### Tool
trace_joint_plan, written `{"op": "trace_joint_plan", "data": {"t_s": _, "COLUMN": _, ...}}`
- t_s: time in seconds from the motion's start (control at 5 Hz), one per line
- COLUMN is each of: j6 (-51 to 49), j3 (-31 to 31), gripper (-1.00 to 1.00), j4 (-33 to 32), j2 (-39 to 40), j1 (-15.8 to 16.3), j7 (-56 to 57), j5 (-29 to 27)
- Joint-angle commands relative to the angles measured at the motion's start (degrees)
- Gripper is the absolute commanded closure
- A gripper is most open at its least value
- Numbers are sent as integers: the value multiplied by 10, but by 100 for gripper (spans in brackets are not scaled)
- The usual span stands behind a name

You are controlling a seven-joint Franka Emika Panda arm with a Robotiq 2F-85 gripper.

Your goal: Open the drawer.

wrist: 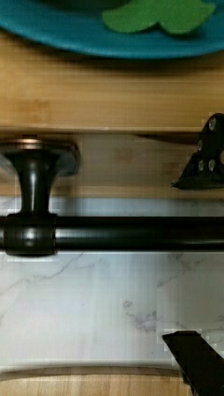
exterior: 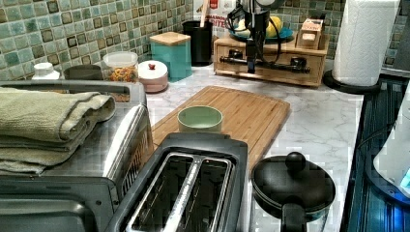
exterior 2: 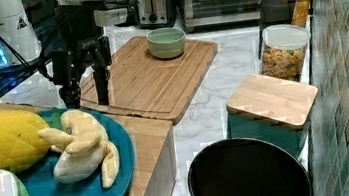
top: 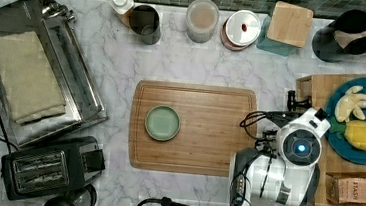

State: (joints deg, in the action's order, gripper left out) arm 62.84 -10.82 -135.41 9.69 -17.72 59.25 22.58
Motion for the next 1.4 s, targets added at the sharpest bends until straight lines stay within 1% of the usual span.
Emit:
{"op": "trace_joint_plan", "data": {"t_s": 0.2, "j6": 51, "j3": -42, "gripper": -100, "j4": 0, "j2": 58, "j1": -1, "j7": -42, "j5": 79}}
{"op": "trace_joint_plan", "data": {"t_s": 0.4, "j6": 34, "j3": -31, "gripper": -100, "j4": 11, "j2": 64, "j1": -15, "j7": 2, "j5": 53}}
{"op": "trace_joint_plan", "data": {"t_s": 0.6, "j6": 3, "j3": -19, "gripper": -100, "j4": 4, "j2": 42, "j1": -9, "j7": 5, "j5": 23}}
{"op": "trace_joint_plan", "data": {"t_s": 0.8, "j6": -39, "j3": 23, "gripper": -100, "j4": -13, "j2": 1, "j1": -13, "j7": 36, "j5": -35}}
{"op": "trace_joint_plan", "data": {"t_s": 1.0, "j6": -50, "j3": 60, "gripper": -100, "j4": -29, "j2": -20, "j1": -10, "j7": 86, "j5": -124}}
{"op": "trace_joint_plan", "data": {"t_s": 1.2, "j6": -13, "j3": 73, "gripper": -100, "j4": -62, "j2": -30, "j1": 24, "j7": 57, "j5": -148}}
{"op": "trace_joint_plan", "data": {"t_s": 1.4, "j6": 21, "j3": 86, "gripper": -100, "j4": -89, "j2": -31, "j1": 51, "j7": 6, "j5": -132}}
